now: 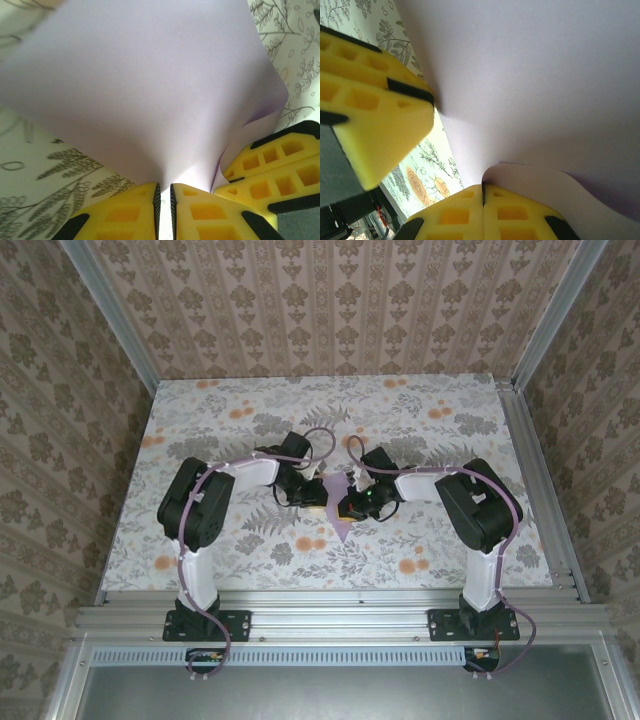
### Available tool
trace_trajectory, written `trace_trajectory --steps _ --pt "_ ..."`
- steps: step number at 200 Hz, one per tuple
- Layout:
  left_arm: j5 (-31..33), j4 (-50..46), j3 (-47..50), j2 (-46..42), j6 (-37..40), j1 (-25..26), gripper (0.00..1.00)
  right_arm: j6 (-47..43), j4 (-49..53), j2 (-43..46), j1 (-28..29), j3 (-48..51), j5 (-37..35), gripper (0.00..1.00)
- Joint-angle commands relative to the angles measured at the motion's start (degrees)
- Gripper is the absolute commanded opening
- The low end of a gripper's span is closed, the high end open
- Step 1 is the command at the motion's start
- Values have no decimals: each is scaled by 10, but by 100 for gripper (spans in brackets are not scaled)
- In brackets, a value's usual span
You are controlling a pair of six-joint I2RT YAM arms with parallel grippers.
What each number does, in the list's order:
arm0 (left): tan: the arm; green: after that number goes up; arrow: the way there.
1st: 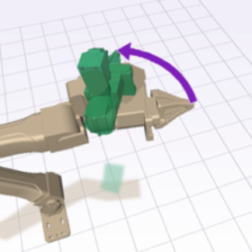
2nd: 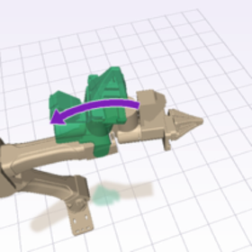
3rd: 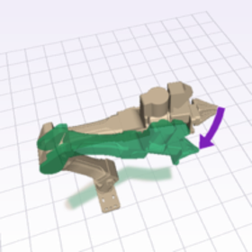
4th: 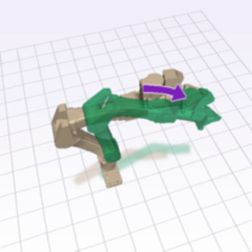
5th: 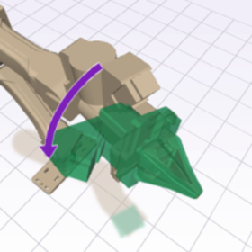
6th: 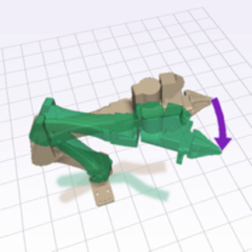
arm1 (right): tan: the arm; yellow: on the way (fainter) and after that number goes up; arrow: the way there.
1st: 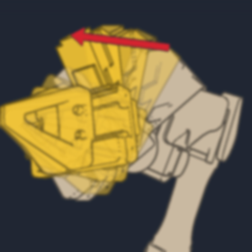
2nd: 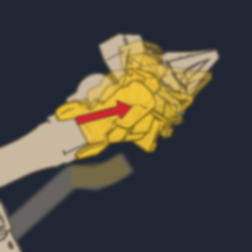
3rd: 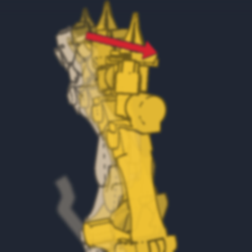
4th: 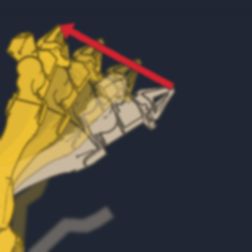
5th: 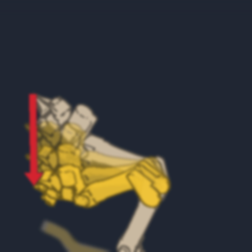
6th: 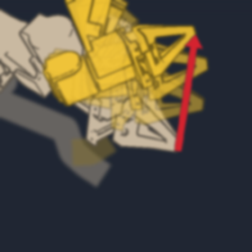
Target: Fold a paper plane with a square sheet of paper (pick it up from the middle)
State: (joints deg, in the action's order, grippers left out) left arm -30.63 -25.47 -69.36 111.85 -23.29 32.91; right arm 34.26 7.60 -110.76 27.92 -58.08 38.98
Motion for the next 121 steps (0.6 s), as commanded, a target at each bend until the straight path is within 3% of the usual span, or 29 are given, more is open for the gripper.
trace_trajectory --steps 1,121 --pt "-2 -16 -20 22 9 -1 16 -10 47 -3 3 2 -35 5" --pt "6 -17 -20 55 19 -1 16 2 31 22 6 2 -34 5"
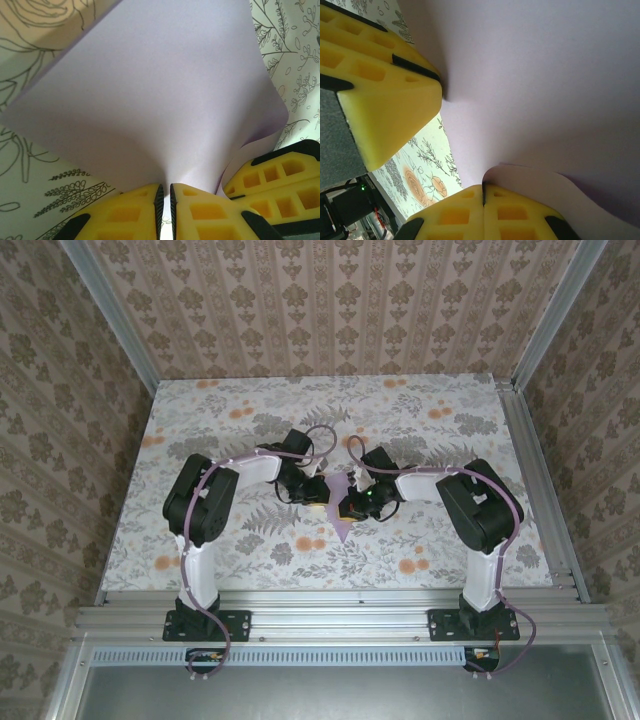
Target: Fold a paper plane with a square sheet of paper (pick it up from the middle)
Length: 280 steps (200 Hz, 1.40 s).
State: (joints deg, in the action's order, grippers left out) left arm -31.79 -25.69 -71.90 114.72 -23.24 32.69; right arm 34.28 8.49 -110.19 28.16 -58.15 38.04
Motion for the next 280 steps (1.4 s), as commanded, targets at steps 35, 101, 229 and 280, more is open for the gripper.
trace_trajectory --steps 35,101,229,280 --pt "19 -23 8 25 25 1 16 9 4 18 5 4 -11 5" --pt "22 -24 16 24 29 1 16 3 -4 22 10 5 -8 5" --pt "20 -30 12 22 33 1 16 0 -5 24 10 0 -4 5" --pt "19 -30 15 24 32 1 16 -4 -4 11 11 -5 -4 5"
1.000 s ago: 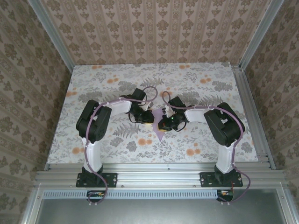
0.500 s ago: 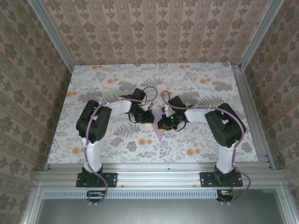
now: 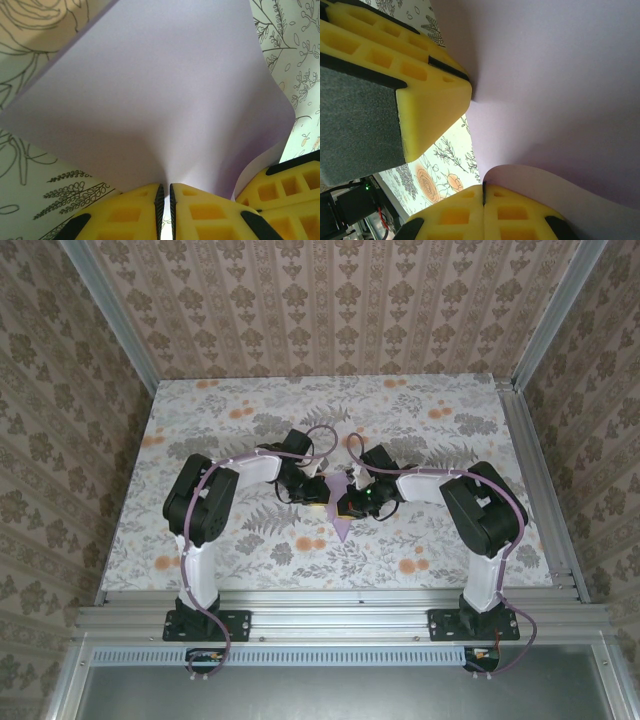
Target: Fold a paper plane with a square sheet of paper (pick it up from the middle)
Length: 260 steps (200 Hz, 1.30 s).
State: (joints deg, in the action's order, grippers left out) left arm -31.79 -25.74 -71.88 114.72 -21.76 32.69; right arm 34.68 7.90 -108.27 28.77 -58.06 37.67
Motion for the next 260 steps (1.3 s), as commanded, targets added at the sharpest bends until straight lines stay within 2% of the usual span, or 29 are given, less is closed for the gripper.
trace_trajectory --steps 1,84,260 --pt "19 -29 15 24 17 1 16 -7 1 -9 5 -7 -1 5" --pt "17 -30 14 25 18 1 16 -15 15 -29 10 -24 0 5" --pt "16 -29 22 24 21 1 16 -23 35 -31 10 -14 -46 6"
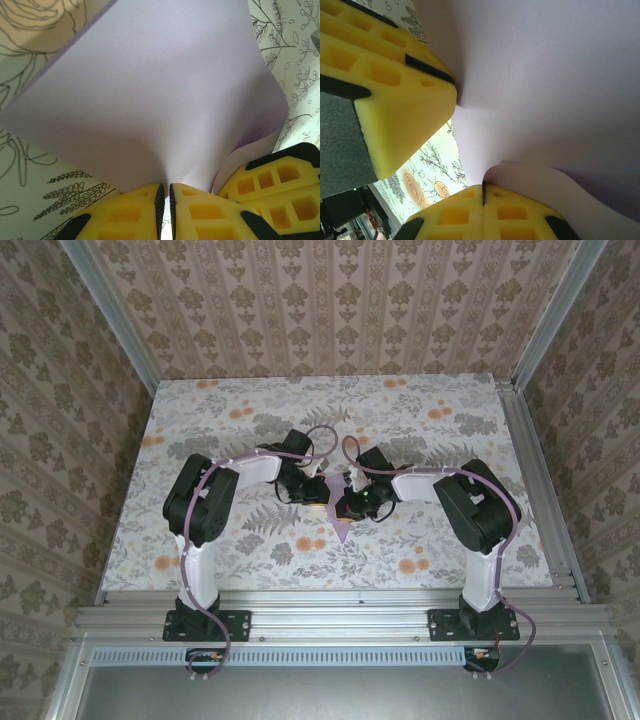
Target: Fold a paper plane with a square sheet of paper (pick it up from the middle)
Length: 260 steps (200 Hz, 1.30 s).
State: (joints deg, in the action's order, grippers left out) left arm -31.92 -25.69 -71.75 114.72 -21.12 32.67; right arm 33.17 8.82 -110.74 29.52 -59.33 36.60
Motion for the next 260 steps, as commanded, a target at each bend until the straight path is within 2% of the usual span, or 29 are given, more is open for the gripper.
trace_trajectory --steps 1,22,73,128,207,260 --pt "17 -30 20 24 14 1 16 -8 26 -6 3 -2 -36 6" --pt "16 -30 20 25 15 1 16 -9 27 -4 3 -2 -38 7" --pt "13 -30 19 26 14 1 16 -8 23 -7 3 1 -37 24" --pt "8 -25 19 16 9 1 16 -6 17 -5 3 6 -36 35" --pt "7 -39 21 -60 2 -8 16 -1 10 -1 3 11 -32 38" --pt "-27 -4 64 -120 -36 -12 13 -4 7 2 1 17 -28 30"
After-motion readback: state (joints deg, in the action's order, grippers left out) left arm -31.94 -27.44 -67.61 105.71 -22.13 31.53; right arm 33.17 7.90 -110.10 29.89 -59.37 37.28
